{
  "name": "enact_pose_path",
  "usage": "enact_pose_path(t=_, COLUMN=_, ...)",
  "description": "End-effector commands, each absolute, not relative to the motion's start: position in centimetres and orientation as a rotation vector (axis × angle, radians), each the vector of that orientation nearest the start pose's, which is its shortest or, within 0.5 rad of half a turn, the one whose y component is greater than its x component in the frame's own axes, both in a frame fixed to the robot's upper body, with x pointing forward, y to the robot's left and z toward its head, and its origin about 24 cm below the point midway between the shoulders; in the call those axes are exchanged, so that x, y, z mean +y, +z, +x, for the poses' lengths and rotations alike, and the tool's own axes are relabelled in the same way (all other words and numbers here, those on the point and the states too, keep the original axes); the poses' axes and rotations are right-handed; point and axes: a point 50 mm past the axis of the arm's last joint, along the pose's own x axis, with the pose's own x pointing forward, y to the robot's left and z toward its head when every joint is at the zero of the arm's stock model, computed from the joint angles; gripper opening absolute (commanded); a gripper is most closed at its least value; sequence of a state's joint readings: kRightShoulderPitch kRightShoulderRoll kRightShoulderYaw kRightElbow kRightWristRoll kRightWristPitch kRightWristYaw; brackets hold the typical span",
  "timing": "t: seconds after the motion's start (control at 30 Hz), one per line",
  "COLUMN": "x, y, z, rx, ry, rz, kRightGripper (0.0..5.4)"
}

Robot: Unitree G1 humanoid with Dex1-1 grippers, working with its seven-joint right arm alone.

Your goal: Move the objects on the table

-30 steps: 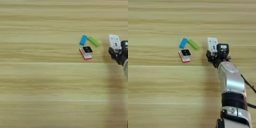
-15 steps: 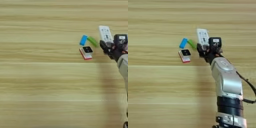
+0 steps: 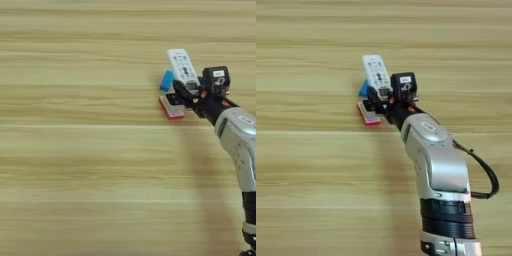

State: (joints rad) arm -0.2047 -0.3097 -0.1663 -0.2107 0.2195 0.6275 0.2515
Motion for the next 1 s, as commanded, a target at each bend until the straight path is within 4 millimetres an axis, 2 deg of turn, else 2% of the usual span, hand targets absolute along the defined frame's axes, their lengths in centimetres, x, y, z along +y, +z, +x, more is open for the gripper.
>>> enact_pose_path(t=0.03, x=-19.7, y=13.1, z=28.4, rx=0.072, ry=0.226, rz=-0.08, kRightGripper=2.91)
enact_pose_path(t=0.53, x=-17.2, y=10.7, z=28.4, rx=0.165, ry=0.331, rz=-0.086, kRightGripper=2.91)
enact_pose_path(t=1.0, x=-16.4, y=8.6, z=28.7, rx=0.254, ry=0.37, rz=-0.121, kRightGripper=2.91)
